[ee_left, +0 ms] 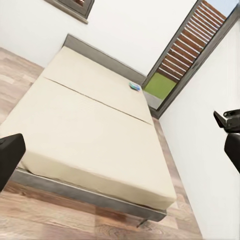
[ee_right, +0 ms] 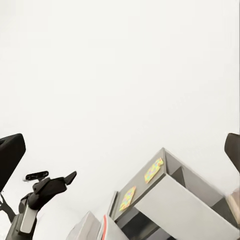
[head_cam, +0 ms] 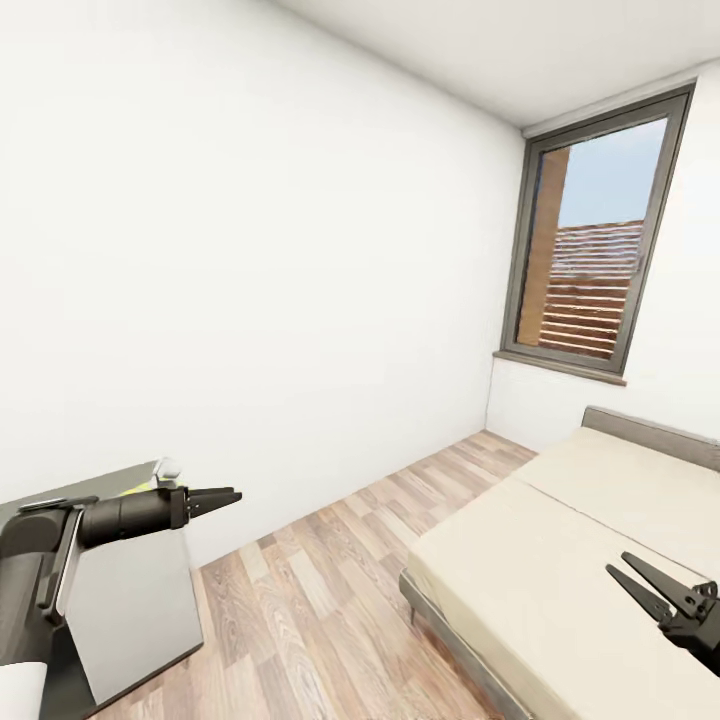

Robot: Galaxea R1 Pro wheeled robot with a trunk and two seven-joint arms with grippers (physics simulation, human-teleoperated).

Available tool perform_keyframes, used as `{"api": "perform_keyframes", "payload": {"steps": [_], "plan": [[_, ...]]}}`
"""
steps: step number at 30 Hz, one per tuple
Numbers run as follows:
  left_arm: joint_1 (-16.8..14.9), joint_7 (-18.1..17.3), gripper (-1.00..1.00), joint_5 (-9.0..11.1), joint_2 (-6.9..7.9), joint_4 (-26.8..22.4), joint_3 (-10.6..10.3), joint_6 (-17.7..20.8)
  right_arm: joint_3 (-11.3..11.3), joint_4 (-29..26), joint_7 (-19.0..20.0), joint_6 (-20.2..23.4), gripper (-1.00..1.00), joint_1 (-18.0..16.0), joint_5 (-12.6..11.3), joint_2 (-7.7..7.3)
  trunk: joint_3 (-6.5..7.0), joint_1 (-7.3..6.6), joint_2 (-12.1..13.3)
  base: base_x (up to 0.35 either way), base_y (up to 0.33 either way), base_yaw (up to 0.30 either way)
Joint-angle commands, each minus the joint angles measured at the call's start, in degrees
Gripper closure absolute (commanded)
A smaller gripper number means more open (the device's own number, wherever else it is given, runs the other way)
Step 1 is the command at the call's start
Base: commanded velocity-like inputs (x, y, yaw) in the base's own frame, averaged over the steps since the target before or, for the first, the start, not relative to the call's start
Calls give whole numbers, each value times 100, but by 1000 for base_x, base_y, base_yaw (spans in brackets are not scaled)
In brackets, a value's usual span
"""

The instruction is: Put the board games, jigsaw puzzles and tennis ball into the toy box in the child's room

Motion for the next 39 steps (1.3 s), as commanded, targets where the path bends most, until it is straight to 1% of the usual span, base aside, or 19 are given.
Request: {"api": "perform_keyframes", "payload": {"steps": [1,8,15,20,29,39], "plan": [[-3,-52,-100,-60,-2,-5,7,60,-11,39,-5,33,-100,2,-30,-1,-9,2,-4,-21,-115,-168],[-3,-51,-100,-60,-2,-5,7,64,-106,191,-18,25,-100,-1,-34,4,-62,2,-4,-7,-224,-147],[-3,-46,-100,-63,-2,-5,7,66,-115,206,-27,-15,-100,0,-23,12,-78,2,-4,24,-210,-34],[-3,-47,-100,-66,2,-5,7,68,-116,231,-36,-25,-100,-5,-22,15,-79,2,-4,18,-50,-145],[-3,-56,-100,-61,6,-5,2,65,-144,414,-30,-4,-100,-7,-45,8,-80,2,-4,-17,-7,-259],[-1,-58,-100,-60,9,-5,-2,60,-174,509,-44,6,-100,-7,-50,7,-80,2,-4,-169,-10,-279]]}}
